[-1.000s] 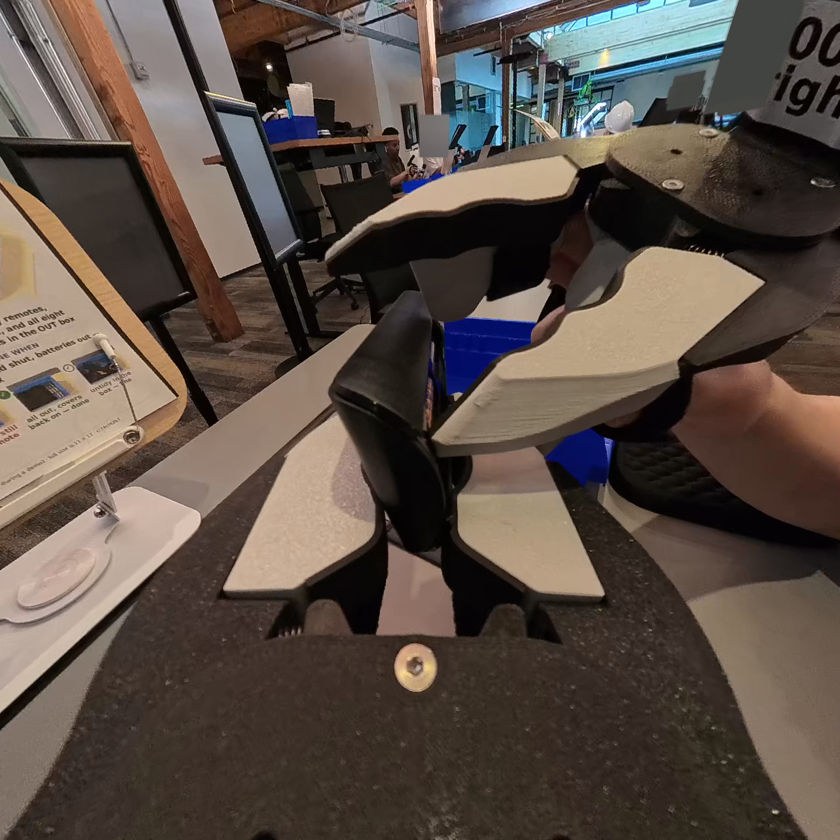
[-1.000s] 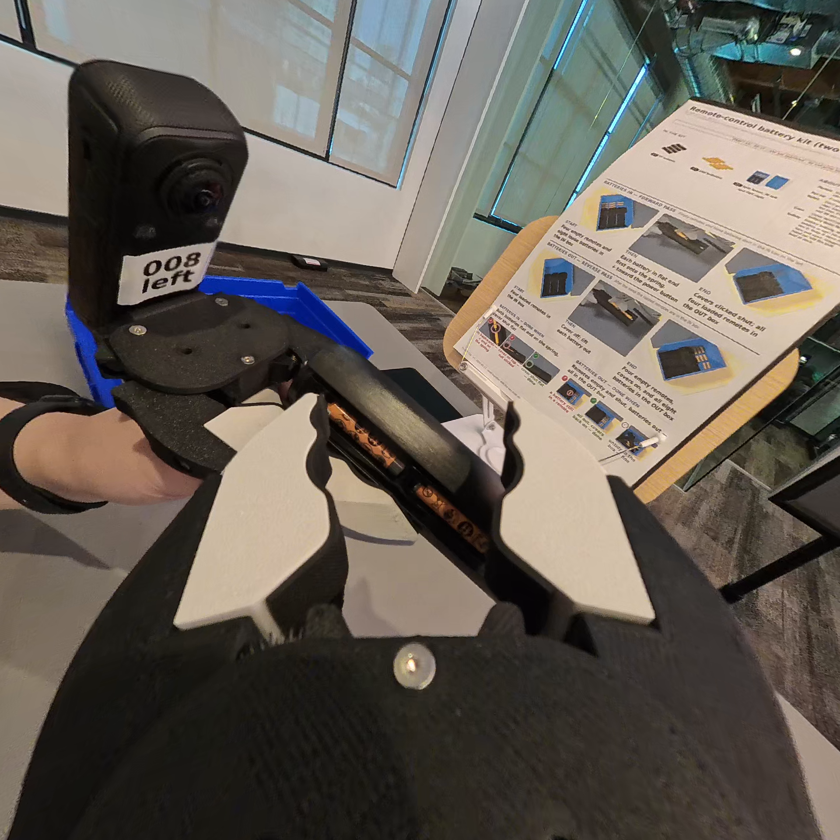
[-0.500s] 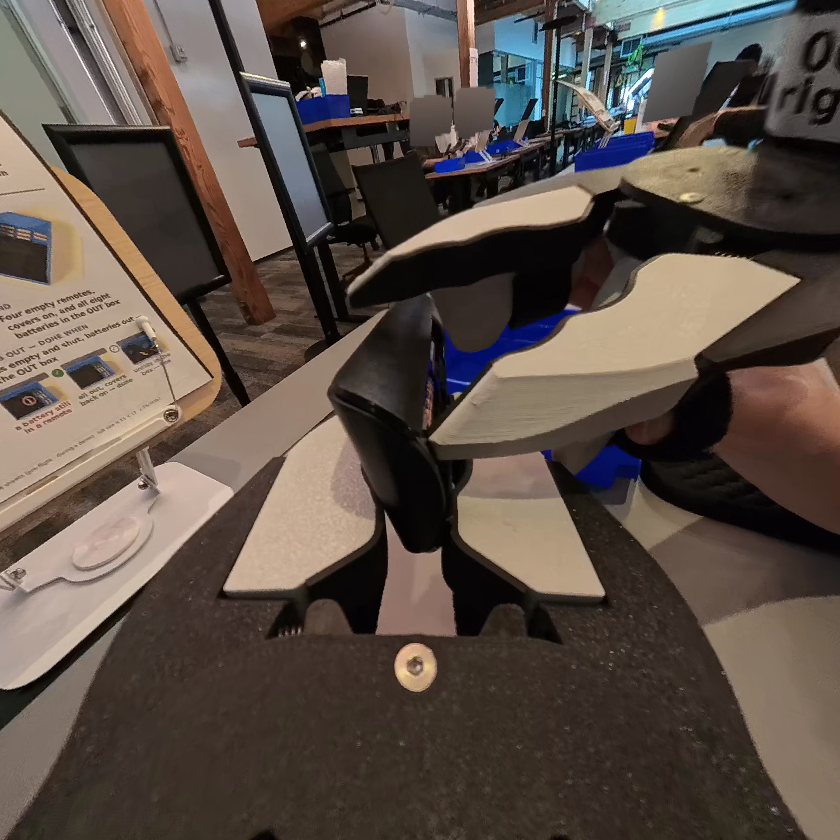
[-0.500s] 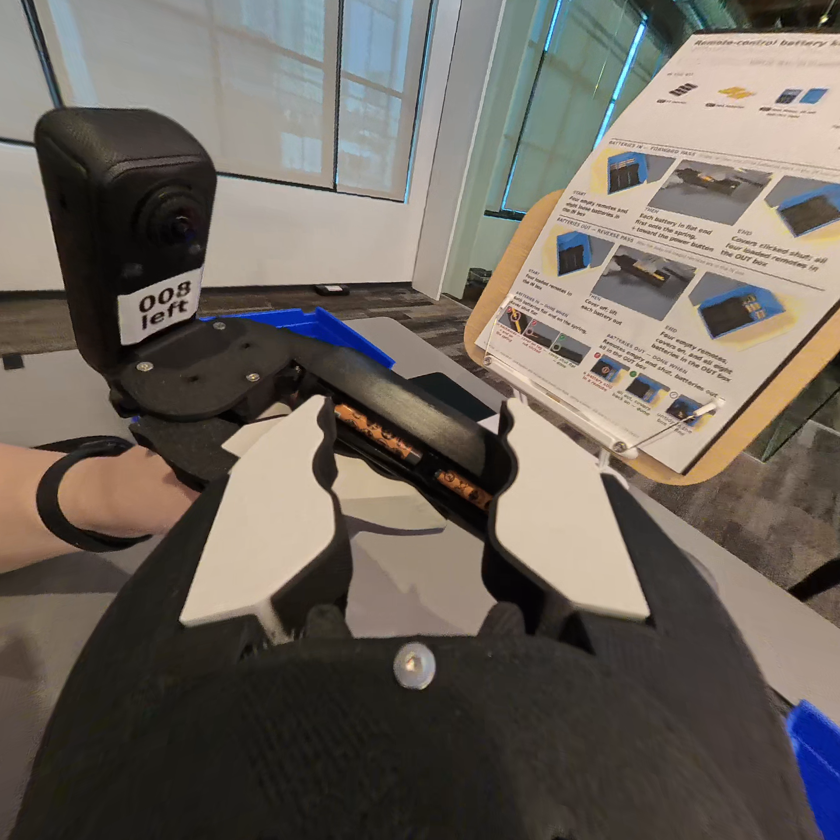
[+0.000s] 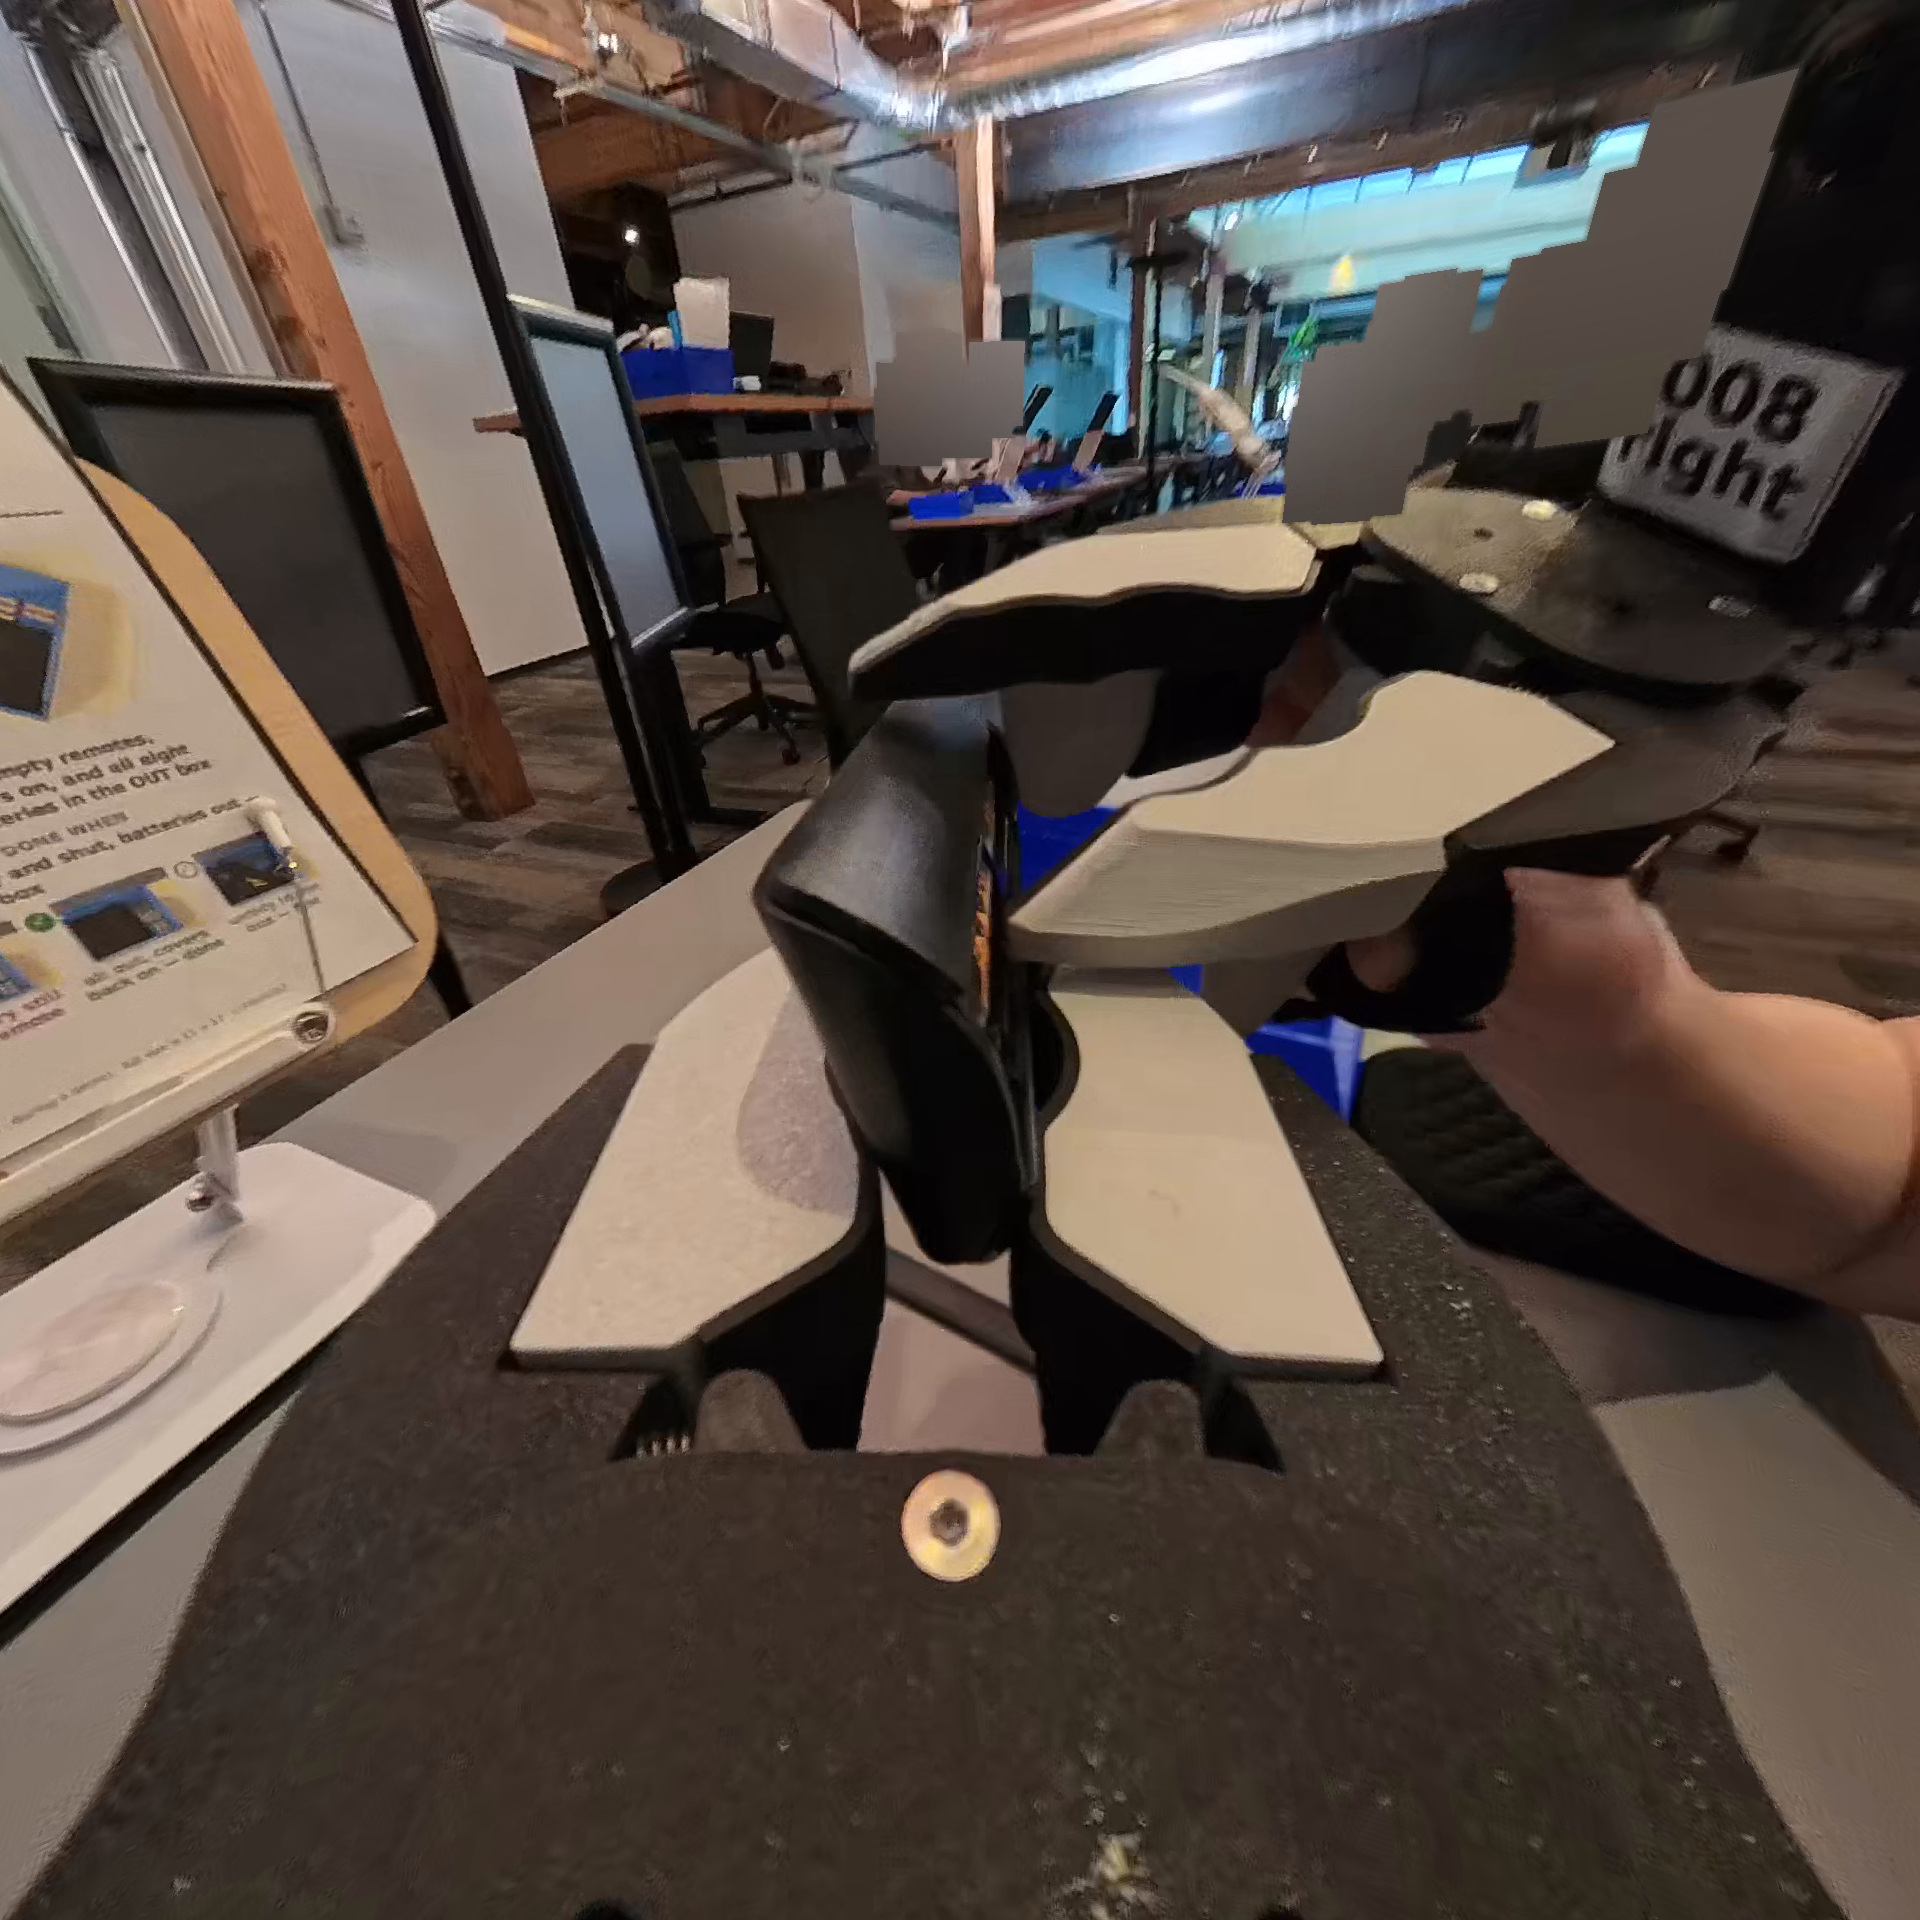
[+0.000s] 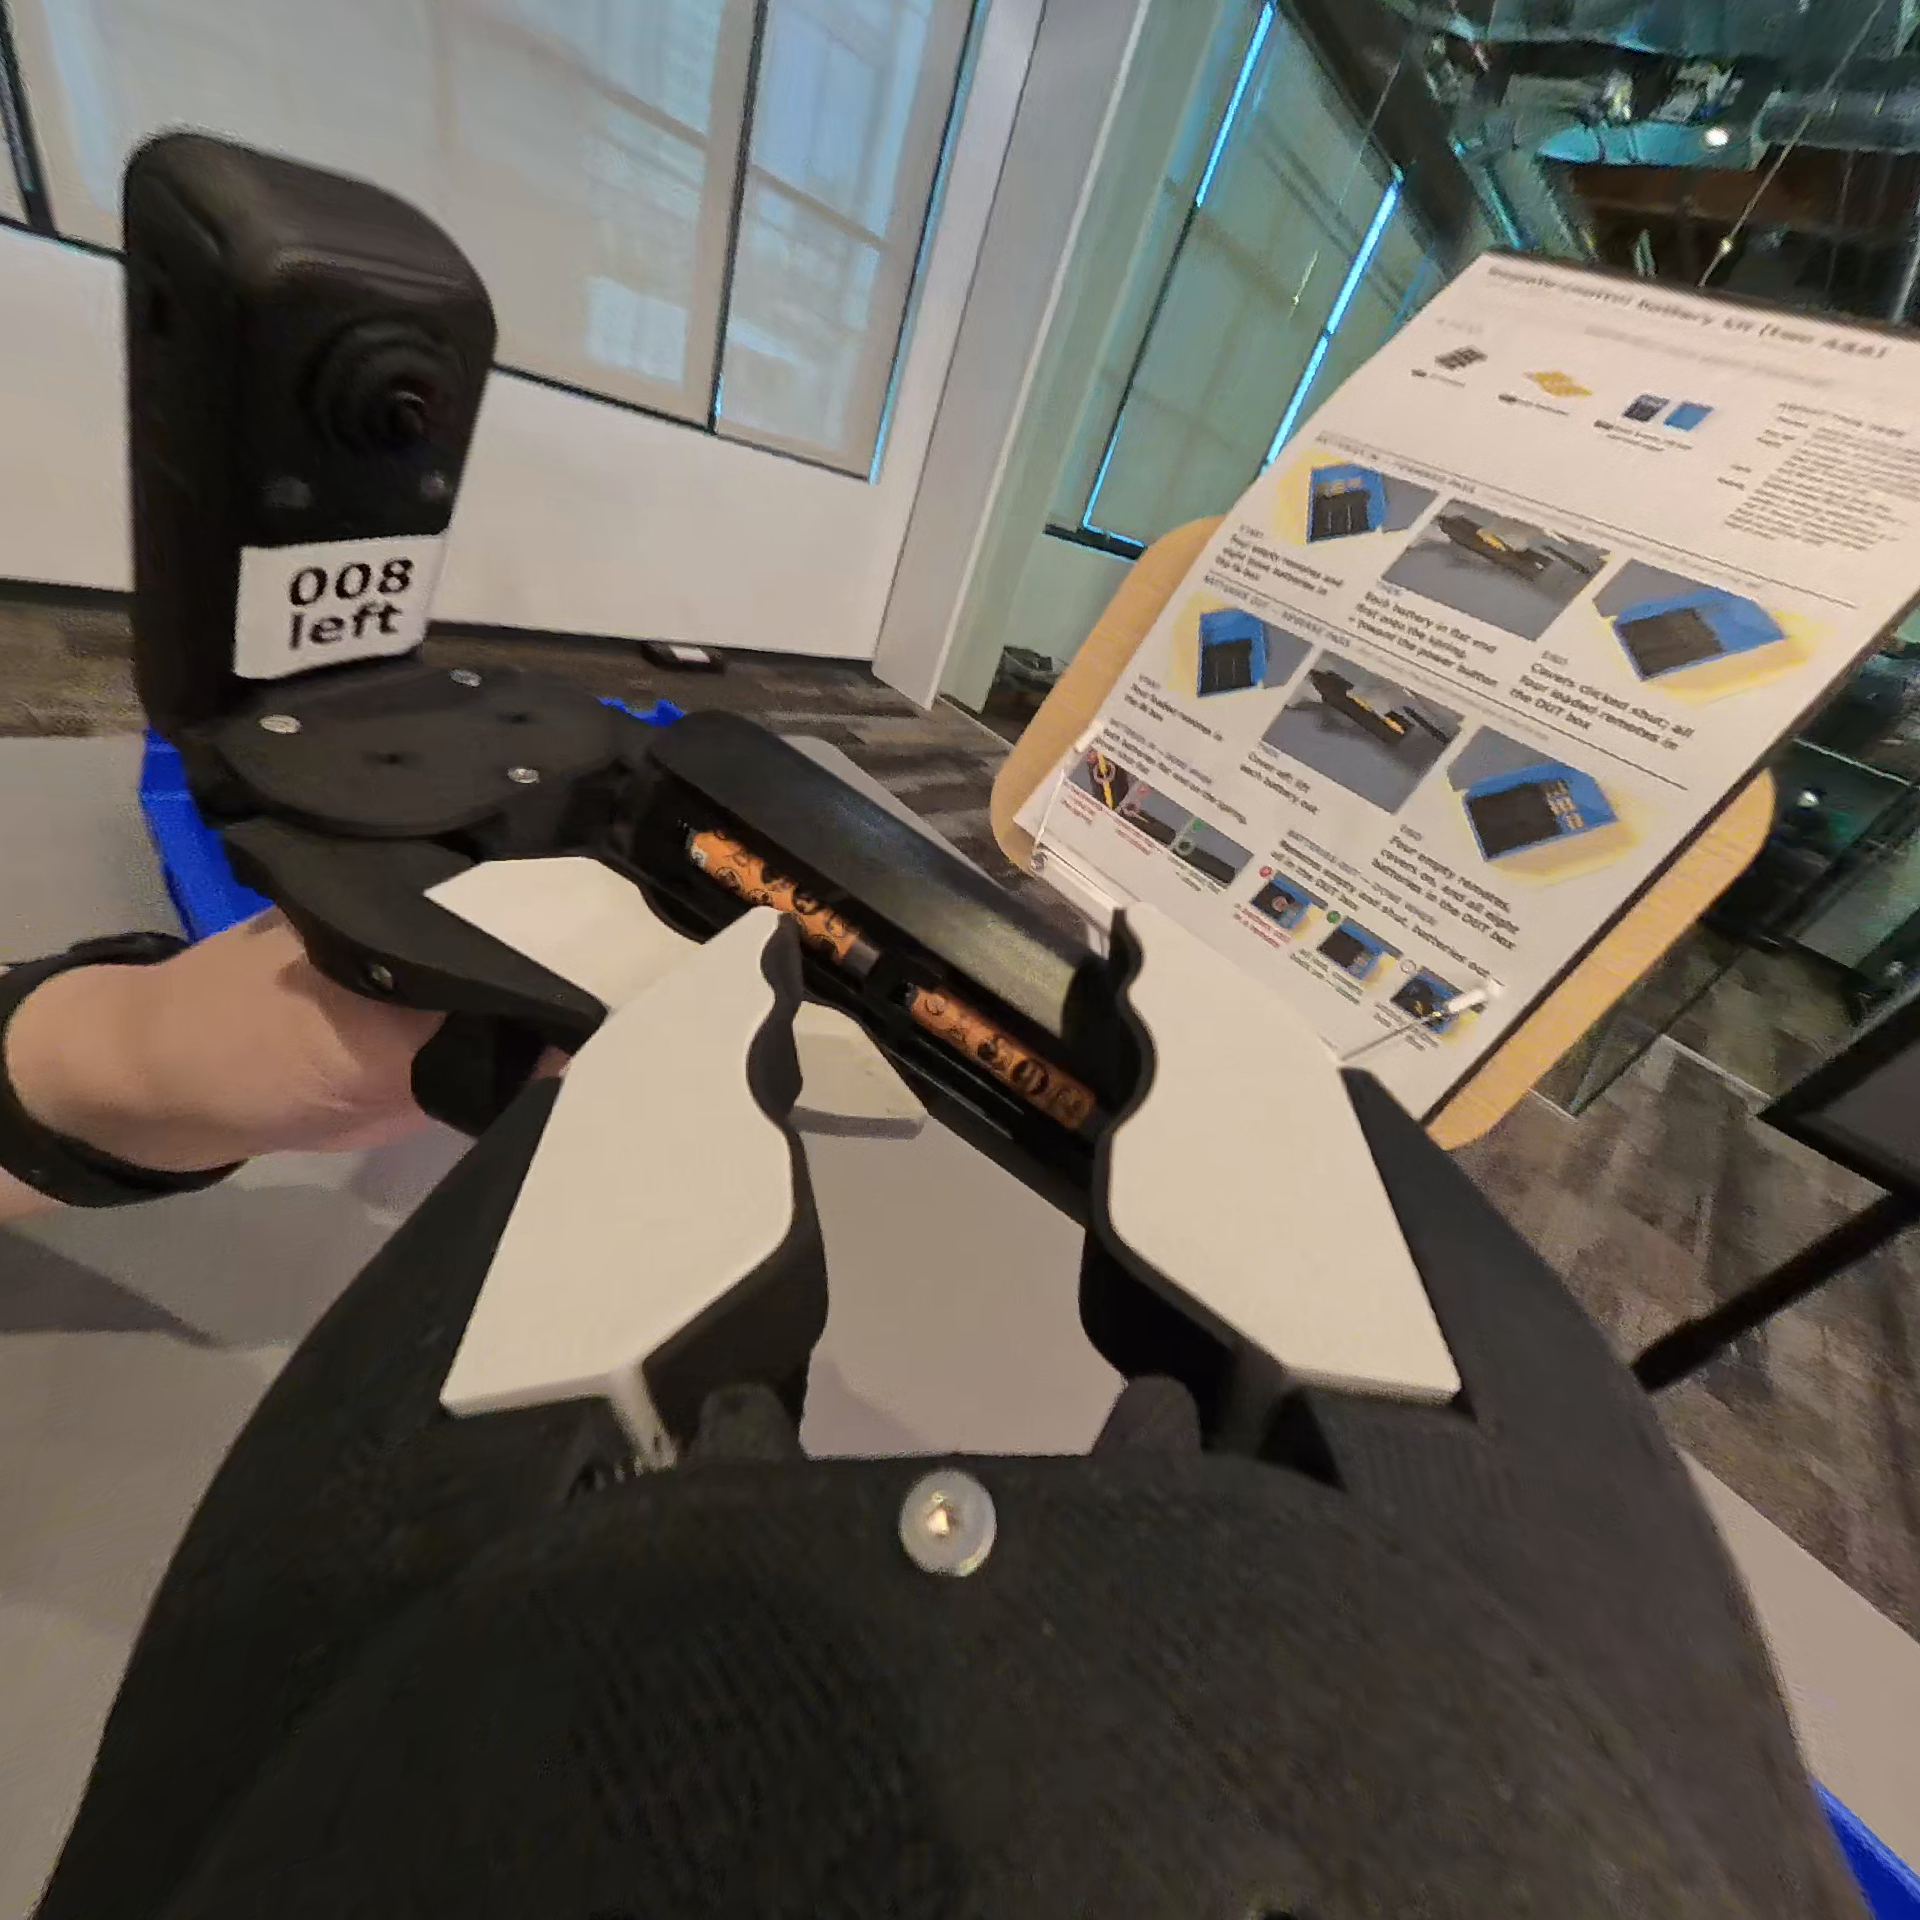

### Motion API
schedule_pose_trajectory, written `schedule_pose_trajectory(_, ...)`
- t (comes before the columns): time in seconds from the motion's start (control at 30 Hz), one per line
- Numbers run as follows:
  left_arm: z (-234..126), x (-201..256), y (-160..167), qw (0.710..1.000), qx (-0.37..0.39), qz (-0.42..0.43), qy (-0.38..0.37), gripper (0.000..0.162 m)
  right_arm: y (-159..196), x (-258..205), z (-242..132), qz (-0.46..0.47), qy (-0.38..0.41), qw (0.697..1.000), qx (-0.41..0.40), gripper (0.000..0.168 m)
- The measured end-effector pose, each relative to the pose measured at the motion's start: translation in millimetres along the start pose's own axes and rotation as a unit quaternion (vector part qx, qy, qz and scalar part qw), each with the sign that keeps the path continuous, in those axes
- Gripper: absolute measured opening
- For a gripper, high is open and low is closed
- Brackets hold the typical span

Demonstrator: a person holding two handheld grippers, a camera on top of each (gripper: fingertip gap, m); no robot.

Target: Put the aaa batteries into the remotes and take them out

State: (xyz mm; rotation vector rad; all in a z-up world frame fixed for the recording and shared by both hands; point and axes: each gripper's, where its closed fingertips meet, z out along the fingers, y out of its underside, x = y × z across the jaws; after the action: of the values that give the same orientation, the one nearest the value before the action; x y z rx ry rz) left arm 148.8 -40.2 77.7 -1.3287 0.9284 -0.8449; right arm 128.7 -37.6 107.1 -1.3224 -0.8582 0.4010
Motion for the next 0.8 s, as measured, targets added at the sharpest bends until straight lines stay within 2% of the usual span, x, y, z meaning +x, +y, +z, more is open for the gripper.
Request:
schedule_pose_trajectory(0.27, -7.1, 4.8, -14.8, 0.99, 0.043, -0.113, 0.076, 0.025, -28.3, 7.1, -20.4, -0.003, 0.002, 0.998, 0.055, 0.061)
schedule_pose_trajectory(0.43, -10.1, 9.3, -17.4, 0.991, 0.023, -0.097, 0.092, 0.025, -34.5, -1.2, -29.2, -0.073, -0.032, 0.996, 0.046, 0.059)
schedule_pose_trajectory(0.47, -10.3, 11.0, -16.8, 0.991, 0.015, -0.096, 0.097, 0.025, -34.3, -5.1, -31.0, -0.099, -0.043, 0.993, 0.045, 0.053)
schedule_pose_trajectory(0.53, -9.9, 14.2, -13.2, 0.99, -0.006, -0.094, 0.106, 0.025, -30.9, -11.9, -33.8, -0.162, -0.055, 0.985, 0.037, 0.027)
schedule_pose_trajectory(0.67, -7.0, 22.3, 0.6, 0.985, -0.062, -0.101, 0.125, 0.025, -3.8, -26.0, -30.2, -0.27, -0.089, 0.958, -0.023, 0.021)
schedule_pose_trajectory(0.8, -3.7, 26.5, 13.5, 0.98, -0.1, -0.11, 0.13, 0.025, 9.3, -25.4, -26.3, -0.287, -0.099, 0.952, -0.041, 0.006)
